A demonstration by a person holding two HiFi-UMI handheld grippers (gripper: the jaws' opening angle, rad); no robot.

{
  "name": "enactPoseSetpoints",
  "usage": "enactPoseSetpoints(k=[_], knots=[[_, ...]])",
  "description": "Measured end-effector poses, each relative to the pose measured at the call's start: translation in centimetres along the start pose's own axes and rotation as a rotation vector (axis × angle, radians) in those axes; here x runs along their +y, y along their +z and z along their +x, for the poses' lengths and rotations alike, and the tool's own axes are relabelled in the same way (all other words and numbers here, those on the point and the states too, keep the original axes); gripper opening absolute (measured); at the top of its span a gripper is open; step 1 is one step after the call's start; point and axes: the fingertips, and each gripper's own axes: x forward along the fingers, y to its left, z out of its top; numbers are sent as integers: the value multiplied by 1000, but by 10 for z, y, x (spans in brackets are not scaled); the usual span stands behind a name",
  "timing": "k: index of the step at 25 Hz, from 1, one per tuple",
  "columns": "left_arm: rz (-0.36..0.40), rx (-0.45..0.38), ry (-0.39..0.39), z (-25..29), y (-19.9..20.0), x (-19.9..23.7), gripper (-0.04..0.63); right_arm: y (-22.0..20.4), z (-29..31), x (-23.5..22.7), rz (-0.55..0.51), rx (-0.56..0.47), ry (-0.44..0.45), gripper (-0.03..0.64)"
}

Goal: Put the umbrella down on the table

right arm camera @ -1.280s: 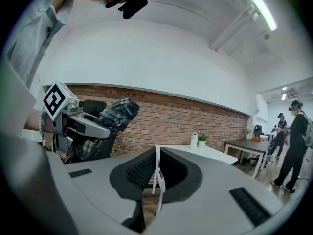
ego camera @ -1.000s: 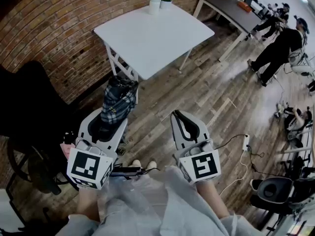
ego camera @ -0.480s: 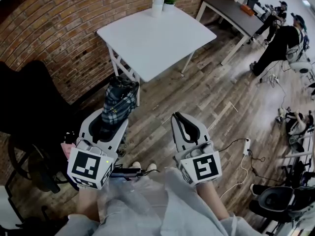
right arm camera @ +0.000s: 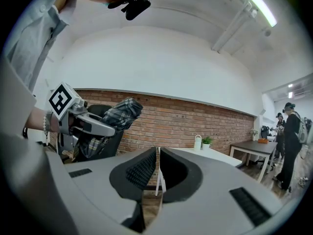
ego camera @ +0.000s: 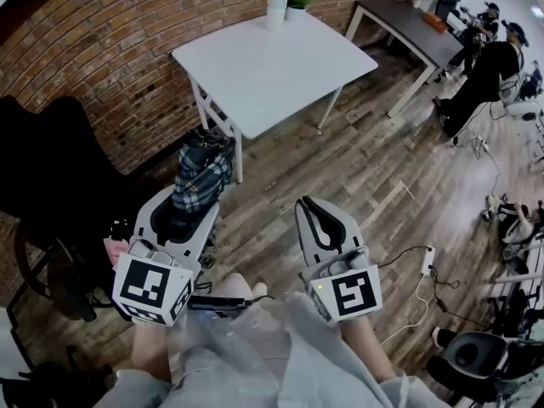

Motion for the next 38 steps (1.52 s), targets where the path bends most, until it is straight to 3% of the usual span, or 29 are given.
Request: enactPoseSetpoints(k=[9,16,21,34,38], knots=[[5,-8,-15,20,0,-7,230,-18,2,-17,0,31,-15,55],[-7,-15,-45,70,-1,17,230,-10,42,-45,-18,-22,-44,55],[-2,-10,-71,121,6,54,230,-17,92,-72,-25,47,-64,55],[50,20,-143,236,27,168,230,18,254,-129,-19,38,-119,55],[32,18,-154,259,27,187,230,23,283,-138,-14,5,-128,55]])
